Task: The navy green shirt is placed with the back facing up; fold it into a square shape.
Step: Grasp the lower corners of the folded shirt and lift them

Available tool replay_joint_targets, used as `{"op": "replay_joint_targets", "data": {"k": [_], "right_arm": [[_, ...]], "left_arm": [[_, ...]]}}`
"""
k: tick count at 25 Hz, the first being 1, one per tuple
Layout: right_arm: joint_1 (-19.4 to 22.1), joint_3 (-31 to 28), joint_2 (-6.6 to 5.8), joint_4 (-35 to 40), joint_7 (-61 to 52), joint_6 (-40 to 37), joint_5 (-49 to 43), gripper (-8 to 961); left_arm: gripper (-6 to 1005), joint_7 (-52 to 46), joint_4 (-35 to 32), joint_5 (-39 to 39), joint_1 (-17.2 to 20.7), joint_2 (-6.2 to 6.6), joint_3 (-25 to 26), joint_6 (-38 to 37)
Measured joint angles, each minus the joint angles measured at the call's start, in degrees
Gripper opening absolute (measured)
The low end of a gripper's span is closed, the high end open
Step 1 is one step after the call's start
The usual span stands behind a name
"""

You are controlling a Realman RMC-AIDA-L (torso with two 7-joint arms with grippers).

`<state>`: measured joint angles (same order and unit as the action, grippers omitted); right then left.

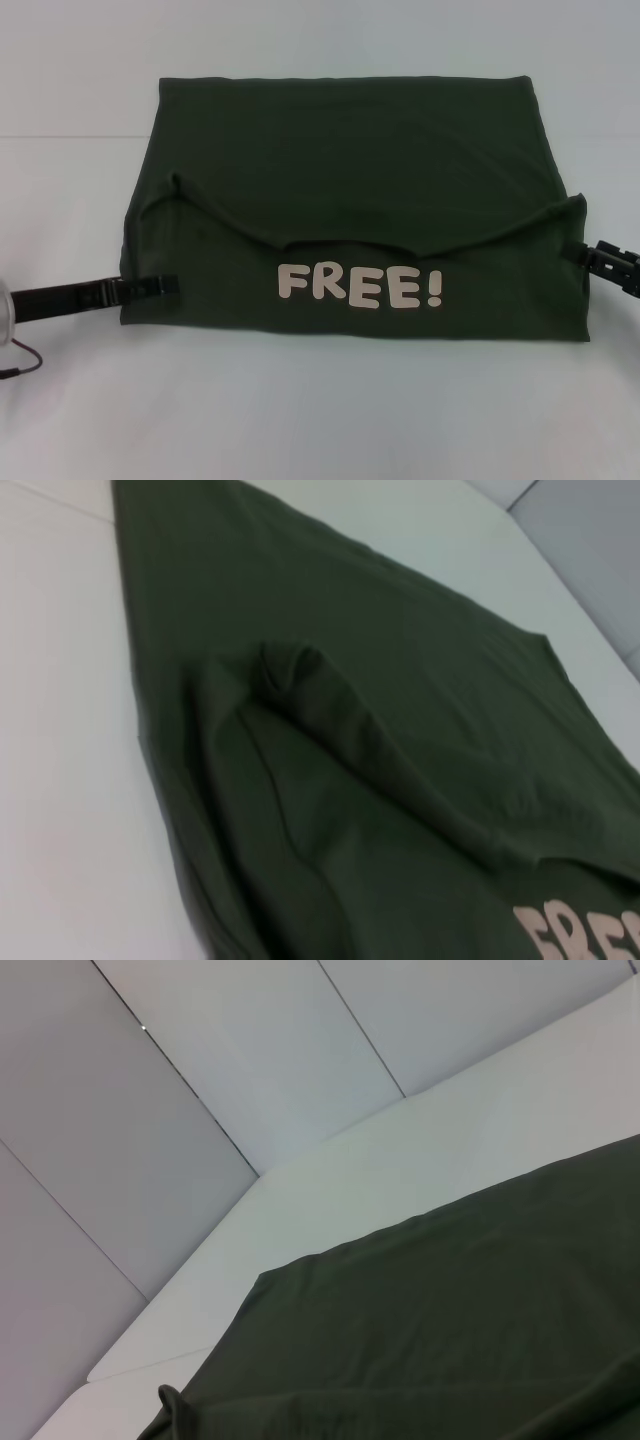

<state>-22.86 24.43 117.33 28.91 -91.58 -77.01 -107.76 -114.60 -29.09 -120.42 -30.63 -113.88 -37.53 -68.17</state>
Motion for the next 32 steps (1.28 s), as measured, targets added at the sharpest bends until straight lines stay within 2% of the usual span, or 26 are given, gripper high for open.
{"op": "replay_joint_targets", "data": {"k": [8,19,26,32], "right_arm": [[-0.1,0.0,0.0,-0.1,0.0,0.0,0.0,947],[-0.2,0.0,0.0,-0.1,0.0,-0.1,0.0,946],[-0.3,0.0,0.0,-0.1,0.0,-0.3,0.0,946],[-0.3,0.0,0.0,-0.1,0.0,-0.3,0.0,945]], "left_arm": [[896,0.0,0.3,0.0,-0.1,-0.32,-2.3,0.5],[874,-1.1,-1.1,0.2,0.6,-0.37,-1.8,2.6],[875,-3.2,-0.8,-1.2,0.4,-0.04,-2.3,1.2],[874,-3.5,-0.8,-2.5,-0.3,-0.41,-2.5,0.4]]}}
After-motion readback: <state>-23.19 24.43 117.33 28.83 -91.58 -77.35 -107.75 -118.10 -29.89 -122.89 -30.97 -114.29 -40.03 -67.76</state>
